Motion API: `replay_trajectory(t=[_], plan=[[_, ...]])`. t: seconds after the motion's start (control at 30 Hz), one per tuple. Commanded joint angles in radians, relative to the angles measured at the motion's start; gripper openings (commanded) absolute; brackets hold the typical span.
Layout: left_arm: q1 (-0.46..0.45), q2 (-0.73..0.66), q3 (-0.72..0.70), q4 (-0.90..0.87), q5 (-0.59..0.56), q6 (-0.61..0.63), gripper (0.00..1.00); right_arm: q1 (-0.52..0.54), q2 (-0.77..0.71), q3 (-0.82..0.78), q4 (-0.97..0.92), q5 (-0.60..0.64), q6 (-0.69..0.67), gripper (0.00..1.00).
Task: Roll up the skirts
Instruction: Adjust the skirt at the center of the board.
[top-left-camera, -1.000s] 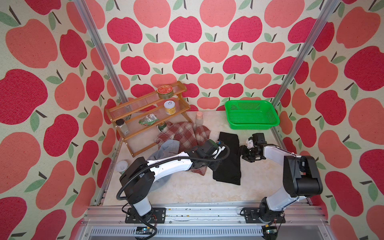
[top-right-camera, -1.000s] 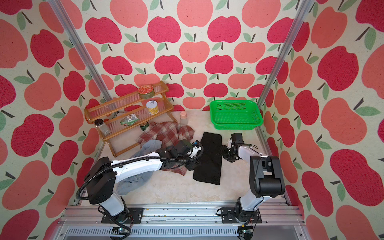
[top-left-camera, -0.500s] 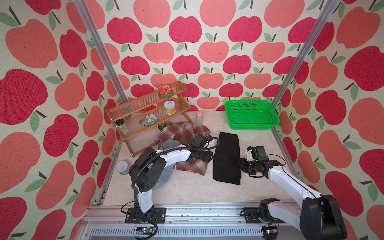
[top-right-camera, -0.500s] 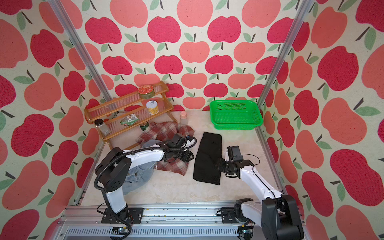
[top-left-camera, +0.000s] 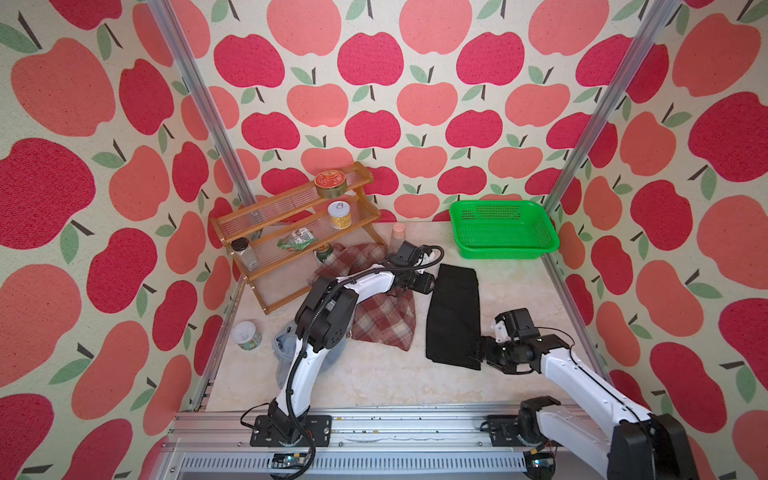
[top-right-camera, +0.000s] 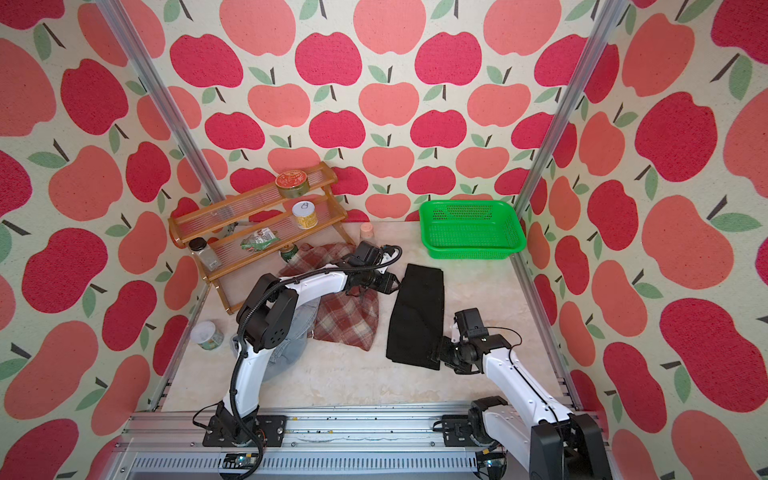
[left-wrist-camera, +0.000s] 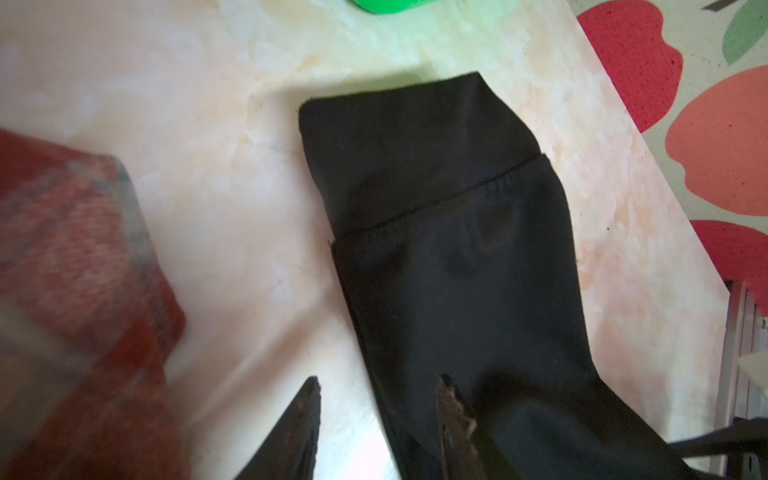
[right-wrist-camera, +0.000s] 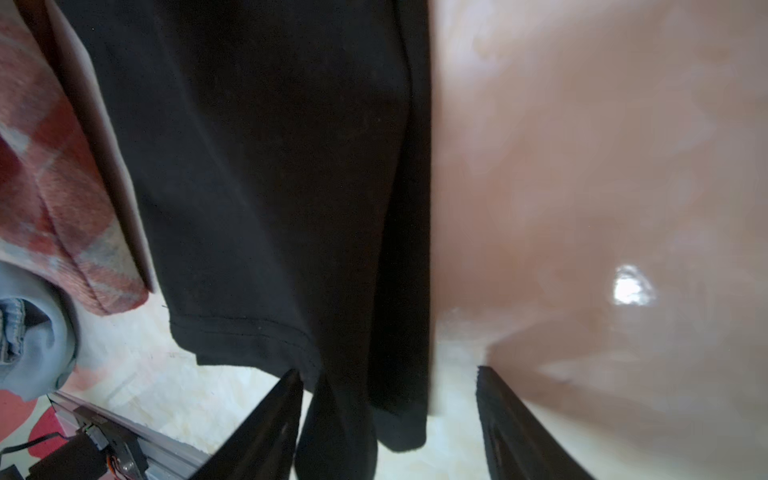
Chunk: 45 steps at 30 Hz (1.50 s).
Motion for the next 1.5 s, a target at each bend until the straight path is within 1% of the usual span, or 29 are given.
replay_trajectory(t=[0.0,0.13,0.23,0.33,0.4,0.47,0.53,0.6,0.63,0.67,0.83,1.0,1.13,1.23,1.3,1.33,1.4,1.47], plan=[[0.019,0.067,0.077,-0.027,0.033,-0.022,0.47,0.022,0.019,-0.002,0.019,-0.042,0.023,0.7],[0.008,0.145,0.184,-0.066,0.002,-0.036,0.47,0.048,0.061,0.004,0.029,-0.009,0.026,0.68],[0.0,0.177,0.217,-0.046,-0.014,-0.05,0.47,0.058,0.091,0.0,0.046,0.005,0.03,0.62],[-0.001,0.208,0.251,-0.033,-0.002,-0.07,0.48,0.06,0.099,-0.006,0.057,0.007,0.036,0.58],[-0.004,0.23,0.279,-0.034,0.008,-0.077,0.48,0.06,0.095,-0.011,0.057,0.009,0.038,0.53],[-0.009,0.246,0.303,-0.037,0.011,-0.08,0.48,0.06,0.085,-0.018,0.057,0.011,0.041,0.45],[-0.019,0.262,0.327,-0.043,-0.006,-0.081,0.48,0.063,0.079,-0.03,0.058,0.018,0.039,0.25],[-0.029,0.283,0.355,-0.05,-0.017,-0.08,0.48,0.065,0.083,-0.037,0.058,0.026,0.034,0.11],[-0.032,0.295,0.37,-0.055,-0.019,-0.083,0.48,0.064,0.086,-0.042,0.066,0.019,0.033,0.06],[-0.035,0.309,0.389,-0.062,-0.021,-0.086,0.48,0.064,0.09,-0.043,0.067,0.017,0.039,0.04],[-0.043,0.34,0.421,-0.059,-0.016,-0.105,0.47,0.064,0.075,-0.037,0.052,0.034,0.04,0.03],[-0.03,0.313,0.366,-0.003,0.021,-0.109,0.47,0.065,0.07,-0.033,0.044,0.042,0.034,0.03],[-0.028,0.354,0.423,-0.027,0.056,-0.112,0.47,0.064,0.07,-0.019,0.029,0.051,0.025,0.03],[-0.043,0.379,0.442,-0.02,0.051,-0.118,0.44,0.064,0.071,-0.013,0.029,0.065,0.021,0.03],[-0.053,0.391,0.445,-0.007,0.054,-0.123,0.39,0.065,0.076,-0.011,0.034,0.071,0.026,0.03],[-0.056,0.396,0.451,-0.007,0.055,-0.123,0.34,0.065,0.079,-0.012,0.039,0.071,0.029,0.03],[-0.059,0.404,0.463,-0.007,0.066,-0.123,0.18,0.065,0.079,-0.014,0.044,0.073,0.026,0.03],[-0.058,0.403,0.465,0.001,0.078,-0.123,0.06,0.064,0.076,-0.011,0.034,0.091,0.016,0.03]])
